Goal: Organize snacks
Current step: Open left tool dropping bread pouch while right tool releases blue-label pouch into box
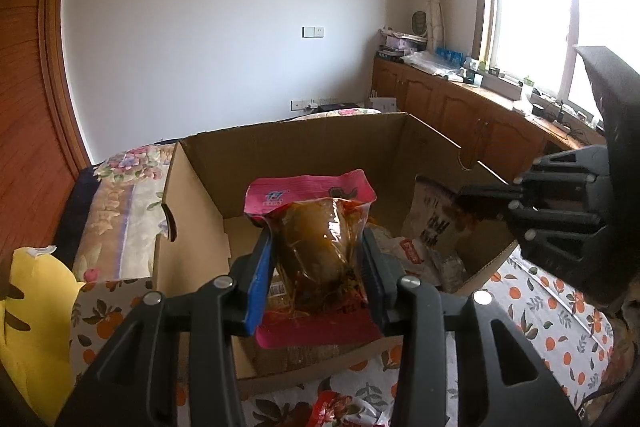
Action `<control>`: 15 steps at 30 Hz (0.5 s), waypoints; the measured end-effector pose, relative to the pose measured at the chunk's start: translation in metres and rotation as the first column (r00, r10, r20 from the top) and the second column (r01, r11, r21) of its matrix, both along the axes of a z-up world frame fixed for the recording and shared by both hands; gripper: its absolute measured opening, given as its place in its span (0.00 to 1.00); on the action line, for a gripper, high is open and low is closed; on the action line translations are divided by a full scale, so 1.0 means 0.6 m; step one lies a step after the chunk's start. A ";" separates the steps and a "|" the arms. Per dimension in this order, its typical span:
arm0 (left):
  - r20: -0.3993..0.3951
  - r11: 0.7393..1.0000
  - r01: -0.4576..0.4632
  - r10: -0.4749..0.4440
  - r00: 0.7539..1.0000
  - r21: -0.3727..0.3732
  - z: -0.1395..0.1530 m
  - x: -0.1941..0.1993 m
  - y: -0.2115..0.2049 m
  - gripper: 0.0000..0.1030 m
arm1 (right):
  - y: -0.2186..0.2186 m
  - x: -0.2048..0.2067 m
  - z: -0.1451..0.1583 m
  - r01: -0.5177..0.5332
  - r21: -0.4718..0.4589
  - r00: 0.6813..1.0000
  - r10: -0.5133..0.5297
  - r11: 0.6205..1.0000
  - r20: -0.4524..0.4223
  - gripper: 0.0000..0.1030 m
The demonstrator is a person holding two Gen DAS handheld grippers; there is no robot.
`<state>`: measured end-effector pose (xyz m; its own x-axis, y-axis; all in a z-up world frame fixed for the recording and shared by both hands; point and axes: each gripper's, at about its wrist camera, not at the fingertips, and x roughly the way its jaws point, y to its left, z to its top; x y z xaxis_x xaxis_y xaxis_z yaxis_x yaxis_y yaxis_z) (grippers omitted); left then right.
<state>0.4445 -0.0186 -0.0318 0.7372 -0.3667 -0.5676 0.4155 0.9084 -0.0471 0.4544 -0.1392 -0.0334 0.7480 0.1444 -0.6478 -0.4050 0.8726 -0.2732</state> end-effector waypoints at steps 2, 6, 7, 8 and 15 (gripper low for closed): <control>0.001 1.000 -0.001 0.001 1.000 0.012 0.000 0.002 -0.006 0.39 | -0.002 0.003 -0.007 0.005 0.009 1.000 -0.005 1.000 -0.010 0.00; -0.012 1.000 -0.007 0.007 1.000 0.016 -0.004 0.005 -0.010 0.42 | -0.010 0.006 -0.017 0.012 0.027 1.000 -0.012 1.000 -0.024 0.00; -0.017 1.000 -0.005 0.006 1.000 0.014 -0.005 0.007 -0.010 0.43 | -0.012 0.005 -0.017 0.014 0.036 1.000 -0.013 0.999 -0.028 0.00; -0.021 1.000 -0.006 0.006 1.000 0.014 -0.007 0.008 -0.011 0.43 | -0.015 0.005 -0.017 0.014 0.045 0.999 -0.013 0.999 -0.032 0.00; 0.006 0.999 -0.021 0.021 1.000 0.026 -0.001 -0.004 -0.023 0.52 | -0.031 -0.006 -0.017 0.008 0.102 1.000 -0.006 0.995 -0.021 0.12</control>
